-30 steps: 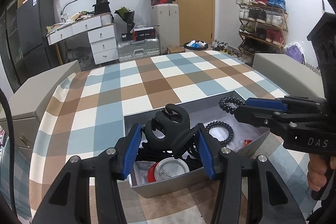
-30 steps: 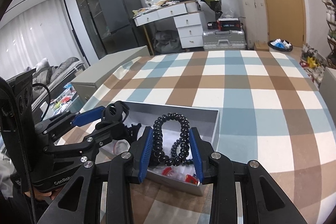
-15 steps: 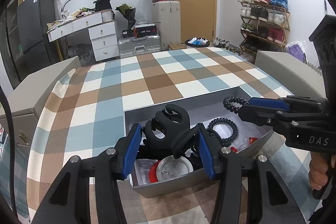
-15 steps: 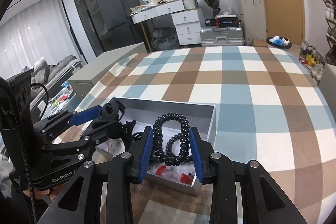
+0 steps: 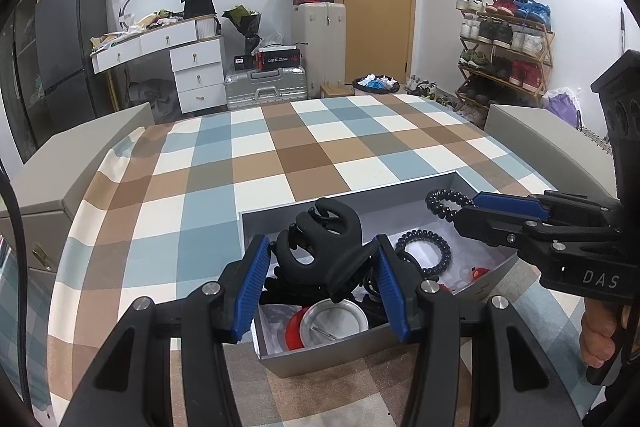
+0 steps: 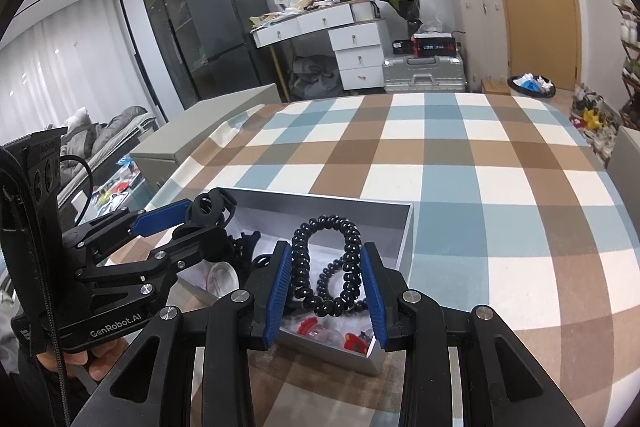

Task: Organize jewelry
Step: 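Open the right tool to drop the bracelet while the left tool releases the claw clip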

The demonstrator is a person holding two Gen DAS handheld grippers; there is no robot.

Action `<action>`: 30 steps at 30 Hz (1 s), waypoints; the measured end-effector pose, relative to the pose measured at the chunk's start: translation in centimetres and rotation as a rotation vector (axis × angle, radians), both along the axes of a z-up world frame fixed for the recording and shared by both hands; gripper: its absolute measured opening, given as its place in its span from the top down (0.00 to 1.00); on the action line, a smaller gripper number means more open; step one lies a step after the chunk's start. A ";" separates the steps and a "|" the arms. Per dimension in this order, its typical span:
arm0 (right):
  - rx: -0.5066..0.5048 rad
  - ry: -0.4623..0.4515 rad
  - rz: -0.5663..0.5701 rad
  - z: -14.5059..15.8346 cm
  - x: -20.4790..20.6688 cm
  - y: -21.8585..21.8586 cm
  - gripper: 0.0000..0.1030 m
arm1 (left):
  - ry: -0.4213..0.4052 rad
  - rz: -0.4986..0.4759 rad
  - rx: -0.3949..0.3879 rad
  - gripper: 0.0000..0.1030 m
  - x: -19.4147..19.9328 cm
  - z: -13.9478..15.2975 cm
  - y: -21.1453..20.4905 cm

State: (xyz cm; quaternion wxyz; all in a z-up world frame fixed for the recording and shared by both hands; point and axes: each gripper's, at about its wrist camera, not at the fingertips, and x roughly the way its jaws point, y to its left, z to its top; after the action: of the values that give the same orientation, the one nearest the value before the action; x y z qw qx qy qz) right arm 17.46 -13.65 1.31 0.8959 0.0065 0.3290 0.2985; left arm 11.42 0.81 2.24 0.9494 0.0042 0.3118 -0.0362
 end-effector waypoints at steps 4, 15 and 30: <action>-0.003 -0.004 0.000 0.1 0.0 0.0 0.67 | 0.003 -0.009 -0.009 0.54 0.0 0.0 -0.1; 0.013 -0.018 0.001 0.5 -0.4 -0.2 0.53 | 0.002 -0.008 -0.036 0.54 -0.2 0.3 0.2; 0.038 -0.037 -0.006 1.4 -0.4 -0.7 0.40 | -0.024 -0.012 -0.043 0.21 -0.5 0.9 0.1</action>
State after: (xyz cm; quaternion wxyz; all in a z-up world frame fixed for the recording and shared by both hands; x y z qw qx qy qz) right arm 17.06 -14.36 2.68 0.9025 0.0188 0.3066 0.3019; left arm 10.89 0.88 3.15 0.9527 -0.0140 0.2996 -0.0483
